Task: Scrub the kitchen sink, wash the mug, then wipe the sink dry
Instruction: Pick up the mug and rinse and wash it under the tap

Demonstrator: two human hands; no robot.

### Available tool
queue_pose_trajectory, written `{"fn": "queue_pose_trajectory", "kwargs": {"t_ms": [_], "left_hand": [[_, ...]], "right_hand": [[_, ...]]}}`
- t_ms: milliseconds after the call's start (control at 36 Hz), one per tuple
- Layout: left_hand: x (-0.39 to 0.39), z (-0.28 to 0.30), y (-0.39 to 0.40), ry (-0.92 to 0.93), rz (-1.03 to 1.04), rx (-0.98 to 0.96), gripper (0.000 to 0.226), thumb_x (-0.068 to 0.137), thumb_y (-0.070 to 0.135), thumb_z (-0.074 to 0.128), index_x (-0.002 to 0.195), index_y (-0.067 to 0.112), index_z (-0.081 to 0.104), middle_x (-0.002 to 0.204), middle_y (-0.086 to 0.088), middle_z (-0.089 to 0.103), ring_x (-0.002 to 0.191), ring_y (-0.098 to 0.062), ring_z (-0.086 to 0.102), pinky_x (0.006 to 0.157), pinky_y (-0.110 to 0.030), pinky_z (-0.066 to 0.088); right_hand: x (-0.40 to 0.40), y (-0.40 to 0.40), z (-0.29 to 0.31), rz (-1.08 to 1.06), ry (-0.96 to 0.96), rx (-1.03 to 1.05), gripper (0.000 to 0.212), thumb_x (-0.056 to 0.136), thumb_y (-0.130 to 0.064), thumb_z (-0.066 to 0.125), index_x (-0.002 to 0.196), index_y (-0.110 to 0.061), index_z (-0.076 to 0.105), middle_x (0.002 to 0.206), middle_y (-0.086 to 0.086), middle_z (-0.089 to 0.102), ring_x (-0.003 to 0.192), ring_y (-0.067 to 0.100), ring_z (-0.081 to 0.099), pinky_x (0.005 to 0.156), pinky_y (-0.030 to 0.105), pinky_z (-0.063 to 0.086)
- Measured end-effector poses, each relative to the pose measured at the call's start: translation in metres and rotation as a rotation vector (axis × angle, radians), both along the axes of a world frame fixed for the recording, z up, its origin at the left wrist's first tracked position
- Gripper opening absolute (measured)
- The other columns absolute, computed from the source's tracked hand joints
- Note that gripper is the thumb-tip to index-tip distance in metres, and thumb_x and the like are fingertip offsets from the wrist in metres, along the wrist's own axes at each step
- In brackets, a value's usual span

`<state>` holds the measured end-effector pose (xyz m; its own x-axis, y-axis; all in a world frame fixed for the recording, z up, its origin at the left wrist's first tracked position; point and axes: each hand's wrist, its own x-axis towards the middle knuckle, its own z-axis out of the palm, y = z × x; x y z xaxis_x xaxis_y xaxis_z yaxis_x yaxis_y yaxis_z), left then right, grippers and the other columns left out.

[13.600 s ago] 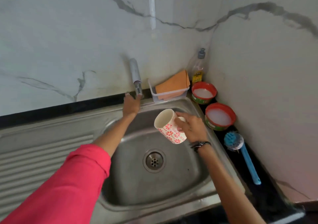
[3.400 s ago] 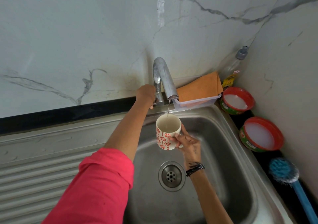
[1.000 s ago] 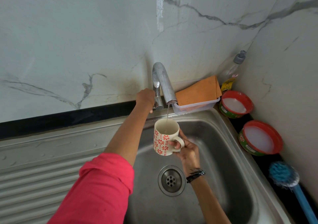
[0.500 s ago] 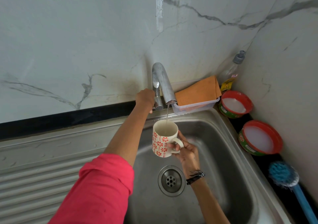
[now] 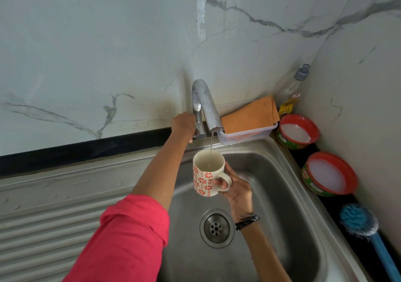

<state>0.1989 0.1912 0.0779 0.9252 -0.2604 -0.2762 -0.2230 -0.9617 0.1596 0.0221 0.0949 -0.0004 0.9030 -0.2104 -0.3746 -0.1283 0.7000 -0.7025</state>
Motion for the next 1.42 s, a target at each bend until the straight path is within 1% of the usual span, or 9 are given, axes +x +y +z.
{"fn": "queue_pose_trajectory", "kwargs": {"t_ms": [167, 389, 472, 611, 722, 1000, 1167, 1306, 1417], "left_hand": [[0.001, -0.001, 0.0, -0.007, 0.003, -0.007, 0.03, 0.076, 0.01, 0.074, 0.104, 0.003, 0.063, 0.103, -0.008, 0.068, 0.097, -0.02, 0.065, 0.082, -0.028, 0.048], [0.002, -0.004, 0.001, -0.016, -0.001, -0.013, 0.028, 0.076, 0.01, 0.074, 0.101, 0.002, 0.063, 0.1, -0.009, 0.069, 0.094, -0.02, 0.066, 0.081, -0.028, 0.049], [0.003, -0.005, 0.0, -0.027, -0.004, -0.001, 0.028, 0.078, 0.008, 0.072, 0.104, 0.002, 0.063, 0.103, -0.009, 0.068, 0.096, -0.021, 0.065, 0.082, -0.028, 0.049], [0.002, -0.005, -0.001, -0.056, -0.022, 0.047, 0.03, 0.076, 0.007, 0.074, 0.105, 0.003, 0.064, 0.106, -0.009, 0.066, 0.099, -0.022, 0.064, 0.081, -0.028, 0.048], [0.002, -0.007, 0.0, -0.075, -0.027, 0.029, 0.027, 0.08, 0.008, 0.071, 0.104, 0.003, 0.063, 0.105, -0.009, 0.066, 0.098, -0.022, 0.064, 0.081, -0.029, 0.048], [-0.005, -0.015, 0.028, 0.281, 0.313, -0.573, 0.025, 0.078, 0.012, 0.073, 0.094, -0.006, 0.068, 0.09, -0.018, 0.071, 0.059, -0.011, 0.062, 0.067, -0.023, 0.053], [-0.013, -0.01, 0.021, 0.258, 0.526, -0.724, 0.027, 0.073, 0.007, 0.077, 0.092, -0.008, 0.065, 0.088, -0.019, 0.071, 0.051, -0.011, 0.063, 0.054, -0.017, 0.053], [-0.017, -0.002, 0.008, 0.197, 0.519, -0.725, 0.025, 0.074, 0.005, 0.076, 0.092, -0.003, 0.061, 0.091, -0.018, 0.071, 0.075, -0.021, 0.07, 0.068, -0.026, 0.057], [-0.018, 0.007, 0.001, 0.139, 0.398, -0.603, 0.023, 0.082, 0.004, 0.067, 0.101, -0.004, 0.057, 0.099, -0.018, 0.069, 0.088, -0.023, 0.069, 0.054, -0.02, 0.047]], "right_hand": [[-0.01, 0.001, 0.006, -0.005, -0.01, -0.057, 0.055, 0.058, -0.008, 0.044, 0.108, 0.006, 0.061, 0.072, 0.004, 0.074, 0.064, 0.017, 0.071, 0.078, 0.038, 0.052], [-0.009, 0.002, 0.005, 0.025, -0.005, -0.154, 0.052, 0.045, -0.031, 0.069, 0.093, -0.013, 0.072, 0.098, 0.016, 0.068, 0.069, 0.017, 0.069, 0.07, 0.029, 0.057], [-0.008, 0.003, 0.0, -0.01, 0.014, -0.19, 0.055, 0.041, -0.035, 0.08, 0.095, -0.025, 0.072, 0.08, 0.004, 0.071, 0.068, 0.011, 0.07, 0.073, 0.032, 0.057], [-0.007, 0.006, -0.001, -0.023, 0.002, -0.254, 0.057, 0.024, -0.055, 0.09, 0.063, -0.015, 0.078, 0.122, -0.003, 0.062, 0.081, 0.005, 0.07, 0.066, 0.021, 0.055], [-0.007, 0.006, 0.003, -0.019, 0.003, -0.293, 0.014, 0.062, -0.023, 0.082, 0.058, -0.011, 0.076, 0.131, 0.0, 0.057, 0.088, 0.0, 0.068, 0.071, 0.026, 0.052], [0.0, 0.004, 0.012, -0.021, -0.048, -0.337, 0.038, 0.079, 0.003, 0.066, 0.046, -0.015, 0.071, 0.129, -0.002, 0.058, 0.101, 0.009, 0.063, 0.086, 0.034, 0.049], [0.001, -0.003, 0.013, -0.013, -0.024, -0.323, 0.012, 0.08, 0.006, 0.063, 0.083, -0.002, 0.072, 0.09, -0.014, 0.073, 0.073, 0.0, 0.069, 0.079, 0.032, 0.049], [-0.001, -0.007, 0.001, -0.03, 0.002, -0.356, 0.012, 0.077, 0.004, 0.068, 0.079, -0.006, 0.075, 0.119, -0.005, 0.065, 0.09, 0.006, 0.069, 0.082, 0.033, 0.054], [-0.006, -0.009, -0.001, 0.003, 0.024, -0.383, 0.061, 0.055, -0.021, 0.084, 0.112, -0.011, 0.066, 0.108, 0.006, 0.071, 0.089, 0.013, 0.07, 0.077, 0.027, 0.057]]}}
